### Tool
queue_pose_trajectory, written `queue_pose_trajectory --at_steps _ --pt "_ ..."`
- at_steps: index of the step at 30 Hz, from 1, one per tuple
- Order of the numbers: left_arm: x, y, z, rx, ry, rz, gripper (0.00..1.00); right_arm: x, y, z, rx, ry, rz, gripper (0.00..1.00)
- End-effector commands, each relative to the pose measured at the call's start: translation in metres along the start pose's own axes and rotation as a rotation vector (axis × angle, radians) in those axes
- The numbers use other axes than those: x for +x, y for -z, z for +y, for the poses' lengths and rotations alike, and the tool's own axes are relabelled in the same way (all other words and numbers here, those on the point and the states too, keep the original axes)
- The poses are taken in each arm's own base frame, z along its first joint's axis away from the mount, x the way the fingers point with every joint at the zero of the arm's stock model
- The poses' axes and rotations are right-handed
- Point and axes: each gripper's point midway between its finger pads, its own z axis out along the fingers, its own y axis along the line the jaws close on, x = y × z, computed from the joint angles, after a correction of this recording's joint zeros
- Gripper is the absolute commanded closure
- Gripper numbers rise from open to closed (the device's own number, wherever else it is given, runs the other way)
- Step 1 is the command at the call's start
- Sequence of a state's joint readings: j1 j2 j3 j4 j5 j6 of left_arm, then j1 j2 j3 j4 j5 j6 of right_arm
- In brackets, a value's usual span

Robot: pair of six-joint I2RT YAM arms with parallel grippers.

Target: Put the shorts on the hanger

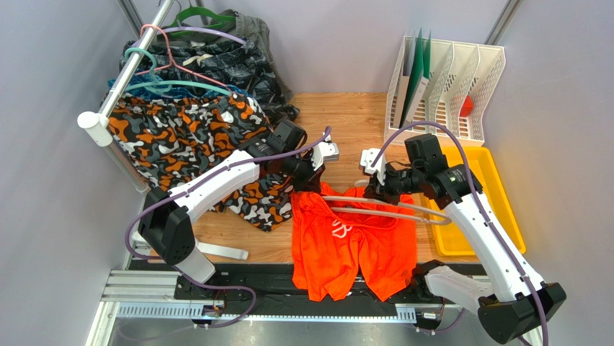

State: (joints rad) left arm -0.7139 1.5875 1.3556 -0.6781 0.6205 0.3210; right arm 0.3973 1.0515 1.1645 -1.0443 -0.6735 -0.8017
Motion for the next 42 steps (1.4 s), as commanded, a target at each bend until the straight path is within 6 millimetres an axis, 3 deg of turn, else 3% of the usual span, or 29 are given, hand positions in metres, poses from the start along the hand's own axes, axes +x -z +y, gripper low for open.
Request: queue_pose_trajectory --at_steps 1,4,6,12,14,23,25,26,27,28,29,31,33,35,38,42 --pt "-0.024 0.012 -0.005 -0.004 -0.01 -0.056 1.0 -0.019 0.012 -0.013 0.097 0.037 -0.064 1.0" --pt "-0.026 0.011 -0.006 0.003 0.008 -0.061 1.0 -0.015 0.017 -0.006 0.089 0.043 -0.069 1.0" --pt "-0.029 0.01 -0.007 0.014 0.011 -0.067 1.0 -0.023 0.014 -0.009 0.094 0.044 -0.113 1.0" --pt "-0.046 0.006 -0.002 0.027 0.005 -0.101 1.0 -0.033 -0.006 -0.012 0.023 0.017 -0.188 1.0" --pt "-0.056 0.004 -0.001 0.036 0.005 -0.116 1.0 -0.027 -0.015 -0.01 -0.003 0.022 -0.185 1.0" --pt "-0.072 -0.008 -0.017 0.122 -0.036 -0.148 1.0 -0.033 -0.04 -0.034 0.023 -0.003 -0.258 1.0" --pt "-0.066 -0.001 -0.018 0.132 -0.04 -0.127 0.88 -0.033 -0.04 -0.037 0.034 -0.001 -0.254 1.0" --pt "-0.063 0.009 -0.013 0.15 -0.022 -0.138 0.67 -0.032 -0.039 -0.037 0.036 0.0 -0.253 1.0" --pt "-0.057 0.02 -0.015 0.17 0.002 -0.131 0.58 -0.032 -0.037 -0.036 0.042 0.01 -0.256 1.0" --pt "-0.055 0.029 -0.011 0.174 -0.002 -0.148 0.41 -0.032 -0.036 -0.035 0.042 0.016 -0.26 1.0" --pt "-0.051 0.046 0.006 0.152 0.021 -0.185 0.2 -0.032 -0.036 -0.034 0.042 0.022 -0.261 1.0" --pt "-0.039 0.063 0.015 0.102 -0.067 -0.196 0.14 -0.032 -0.034 -0.031 0.036 0.033 -0.269 1.0" --pt "-0.017 0.068 0.014 0.073 -0.161 -0.14 0.13 -0.033 -0.034 -0.028 0.031 0.044 -0.275 1.0" --pt "-0.01 0.068 0.018 0.051 -0.332 -0.134 0.13 -0.036 -0.031 -0.026 0.026 0.067 -0.289 1.0" --pt "0.005 0.05 0.032 0.034 -0.386 -0.086 0.12 -0.041 -0.028 -0.025 0.02 0.098 -0.304 1.0" --pt "0.011 0.03 0.04 0.064 -0.419 -0.032 0.12 -0.045 -0.025 -0.023 0.015 0.129 -0.307 1.0"
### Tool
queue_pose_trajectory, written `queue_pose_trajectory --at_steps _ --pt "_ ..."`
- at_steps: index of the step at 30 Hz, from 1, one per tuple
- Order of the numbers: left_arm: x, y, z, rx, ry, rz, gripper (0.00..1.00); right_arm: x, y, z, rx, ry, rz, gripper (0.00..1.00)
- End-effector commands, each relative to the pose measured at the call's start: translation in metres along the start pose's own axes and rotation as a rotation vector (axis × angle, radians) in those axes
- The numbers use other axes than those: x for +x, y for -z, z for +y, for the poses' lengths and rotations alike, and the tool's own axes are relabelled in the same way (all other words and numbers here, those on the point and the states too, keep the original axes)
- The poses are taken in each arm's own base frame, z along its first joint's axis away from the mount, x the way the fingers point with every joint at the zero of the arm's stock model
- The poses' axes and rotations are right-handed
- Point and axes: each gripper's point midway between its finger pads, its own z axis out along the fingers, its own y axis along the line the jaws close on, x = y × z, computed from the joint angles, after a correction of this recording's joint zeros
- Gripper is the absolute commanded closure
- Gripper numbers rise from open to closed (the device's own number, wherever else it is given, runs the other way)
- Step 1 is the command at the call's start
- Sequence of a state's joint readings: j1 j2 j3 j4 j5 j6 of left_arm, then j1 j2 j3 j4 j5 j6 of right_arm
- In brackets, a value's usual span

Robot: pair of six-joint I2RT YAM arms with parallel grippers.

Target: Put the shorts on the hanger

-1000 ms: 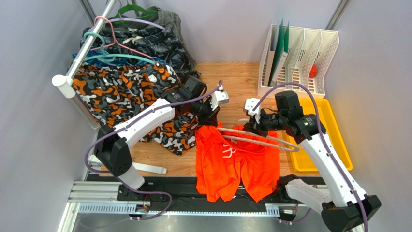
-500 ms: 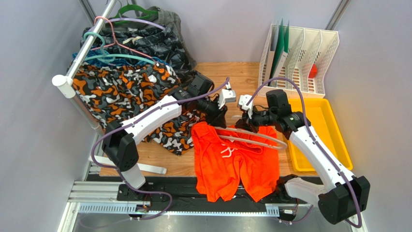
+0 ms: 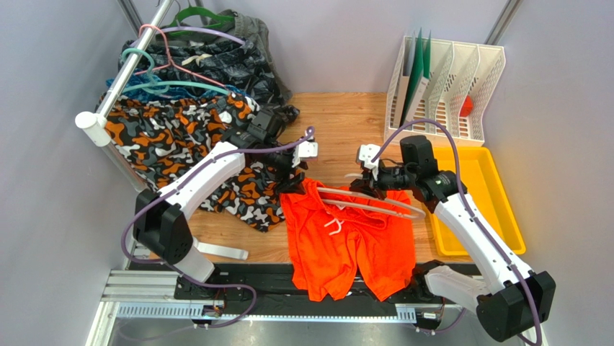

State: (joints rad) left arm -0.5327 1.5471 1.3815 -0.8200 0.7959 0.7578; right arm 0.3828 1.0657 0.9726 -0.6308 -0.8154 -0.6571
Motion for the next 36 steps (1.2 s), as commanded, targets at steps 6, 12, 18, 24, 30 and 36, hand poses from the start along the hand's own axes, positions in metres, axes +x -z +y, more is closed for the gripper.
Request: queue_pose_trajectory --at_steps 6,12,18,24,30,36 --pt "0.027 -0.054 0.007 0.054 -0.184 0.111 0.21 -0.038 0.011 0.002 -0.008 0.174 -0.117 1.0" --pt "0.016 -0.067 0.014 0.004 -0.08 0.109 1.0 -0.041 0.016 0.001 0.026 0.15 -0.11 0.99" --pt "0.005 -0.053 0.043 -0.063 0.142 0.051 1.0 -0.04 0.042 -0.032 0.267 -0.178 -0.027 0.06" --pt "0.0 -0.05 0.062 -0.1 0.28 0.031 1.0 0.0 0.069 -0.021 0.364 -0.23 0.138 0.13" --pt "0.007 -0.057 0.068 -0.117 0.378 0.046 1.0 0.074 0.059 -0.026 0.46 -0.263 0.27 0.19" --pt "0.007 -0.058 0.069 -0.123 0.404 0.041 1.0 0.111 0.031 -0.04 0.52 -0.239 0.269 0.17"
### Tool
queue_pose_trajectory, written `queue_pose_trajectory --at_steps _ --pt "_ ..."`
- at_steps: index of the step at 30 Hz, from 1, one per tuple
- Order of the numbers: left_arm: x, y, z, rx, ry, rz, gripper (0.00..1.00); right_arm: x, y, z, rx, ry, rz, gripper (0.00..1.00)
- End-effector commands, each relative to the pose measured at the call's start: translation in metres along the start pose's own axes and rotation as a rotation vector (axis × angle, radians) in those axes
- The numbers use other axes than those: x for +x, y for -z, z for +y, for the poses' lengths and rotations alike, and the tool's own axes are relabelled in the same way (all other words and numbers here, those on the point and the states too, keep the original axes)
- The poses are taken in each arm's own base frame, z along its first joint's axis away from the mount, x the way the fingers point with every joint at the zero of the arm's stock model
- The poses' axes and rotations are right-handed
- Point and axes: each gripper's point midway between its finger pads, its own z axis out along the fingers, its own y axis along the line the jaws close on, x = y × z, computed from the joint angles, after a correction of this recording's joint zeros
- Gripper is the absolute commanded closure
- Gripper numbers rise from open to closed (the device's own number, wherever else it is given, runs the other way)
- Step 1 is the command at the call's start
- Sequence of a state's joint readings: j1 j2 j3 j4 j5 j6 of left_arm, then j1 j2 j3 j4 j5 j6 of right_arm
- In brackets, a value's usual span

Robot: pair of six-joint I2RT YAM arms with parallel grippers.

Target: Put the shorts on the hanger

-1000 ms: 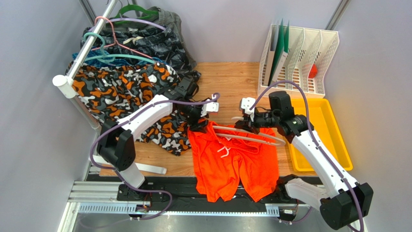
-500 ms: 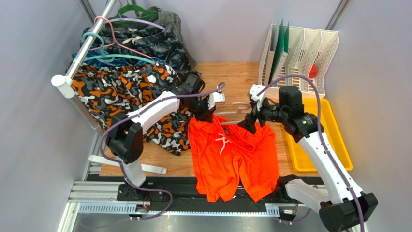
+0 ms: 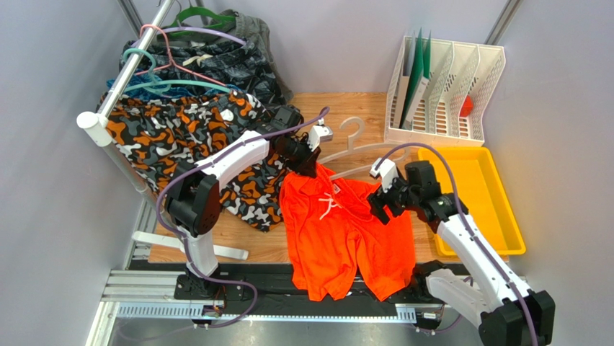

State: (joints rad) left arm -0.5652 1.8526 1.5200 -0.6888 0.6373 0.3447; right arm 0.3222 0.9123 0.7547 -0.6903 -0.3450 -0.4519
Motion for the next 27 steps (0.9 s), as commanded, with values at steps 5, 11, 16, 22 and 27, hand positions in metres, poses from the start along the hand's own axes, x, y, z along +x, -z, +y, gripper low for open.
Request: queue_pose_trajectory --at_steps 5,11,16,22,27 --pt "-0.03 0.008 0.002 -0.019 0.016 -0.081 1.0 -0.003 -0.047 -0.008 0.127 0.104 -0.09 0.17" --pt "-0.029 0.011 -0.003 -0.018 0.036 -0.088 1.0 0.001 -0.069 -0.033 0.303 0.102 -0.046 0.21" --pt "-0.027 0.016 -0.006 -0.021 0.046 -0.09 1.0 0.031 -0.09 -0.052 0.379 0.106 0.119 0.28" --pt "-0.028 0.032 -0.008 -0.021 0.044 -0.108 1.0 0.036 -0.076 -0.067 0.415 0.073 0.156 0.46" --pt "-0.025 0.055 -0.008 -0.03 0.002 -0.142 1.0 0.029 -0.033 -0.093 0.446 -0.057 0.126 0.82"
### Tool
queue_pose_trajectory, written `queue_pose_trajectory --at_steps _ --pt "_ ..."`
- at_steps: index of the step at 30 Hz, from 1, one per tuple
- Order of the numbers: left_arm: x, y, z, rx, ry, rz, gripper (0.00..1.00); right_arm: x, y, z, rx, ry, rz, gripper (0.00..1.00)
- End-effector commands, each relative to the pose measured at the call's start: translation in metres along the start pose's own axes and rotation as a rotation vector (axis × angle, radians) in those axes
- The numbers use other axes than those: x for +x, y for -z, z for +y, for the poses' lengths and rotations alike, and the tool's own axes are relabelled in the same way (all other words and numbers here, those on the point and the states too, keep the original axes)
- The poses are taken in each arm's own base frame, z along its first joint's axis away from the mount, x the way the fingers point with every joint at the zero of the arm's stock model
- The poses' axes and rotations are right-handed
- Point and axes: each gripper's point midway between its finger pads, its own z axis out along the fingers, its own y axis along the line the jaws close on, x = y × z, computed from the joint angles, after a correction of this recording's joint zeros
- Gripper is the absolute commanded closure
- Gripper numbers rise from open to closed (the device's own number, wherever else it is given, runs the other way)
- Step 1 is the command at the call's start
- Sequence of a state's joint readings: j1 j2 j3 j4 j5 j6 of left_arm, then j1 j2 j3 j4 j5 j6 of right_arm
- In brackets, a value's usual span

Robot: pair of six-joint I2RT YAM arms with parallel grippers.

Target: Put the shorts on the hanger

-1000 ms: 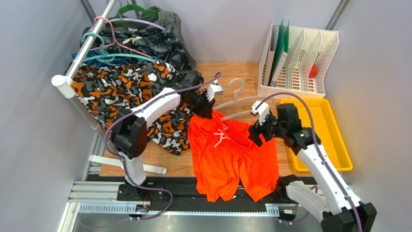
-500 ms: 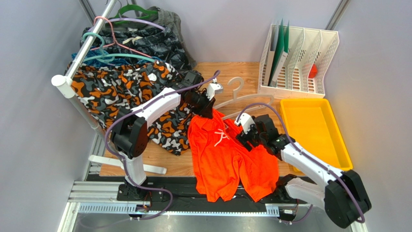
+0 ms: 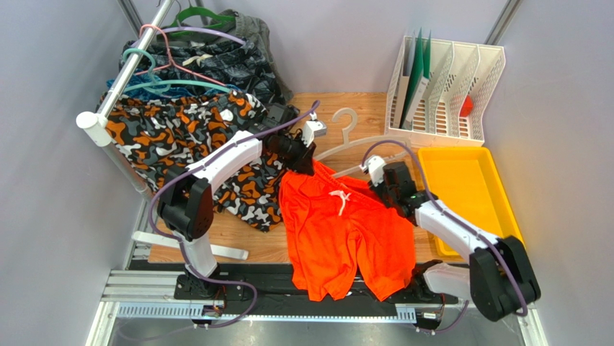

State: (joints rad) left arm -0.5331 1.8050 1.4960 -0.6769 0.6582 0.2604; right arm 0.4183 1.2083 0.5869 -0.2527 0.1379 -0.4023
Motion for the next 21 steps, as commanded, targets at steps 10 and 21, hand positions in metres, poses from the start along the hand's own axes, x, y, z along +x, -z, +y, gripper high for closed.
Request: queue_pose_trajectory --at_steps 10,21 --pt "0.006 0.053 -0.026 0.009 -0.206 -0.112 1.0 0.045 0.053 -0.117 0.106 -0.501 0.093 1.0" --pt "0.049 0.055 -0.03 0.021 -0.353 -0.031 1.0 0.062 0.063 -0.182 0.193 -0.771 0.094 1.0"
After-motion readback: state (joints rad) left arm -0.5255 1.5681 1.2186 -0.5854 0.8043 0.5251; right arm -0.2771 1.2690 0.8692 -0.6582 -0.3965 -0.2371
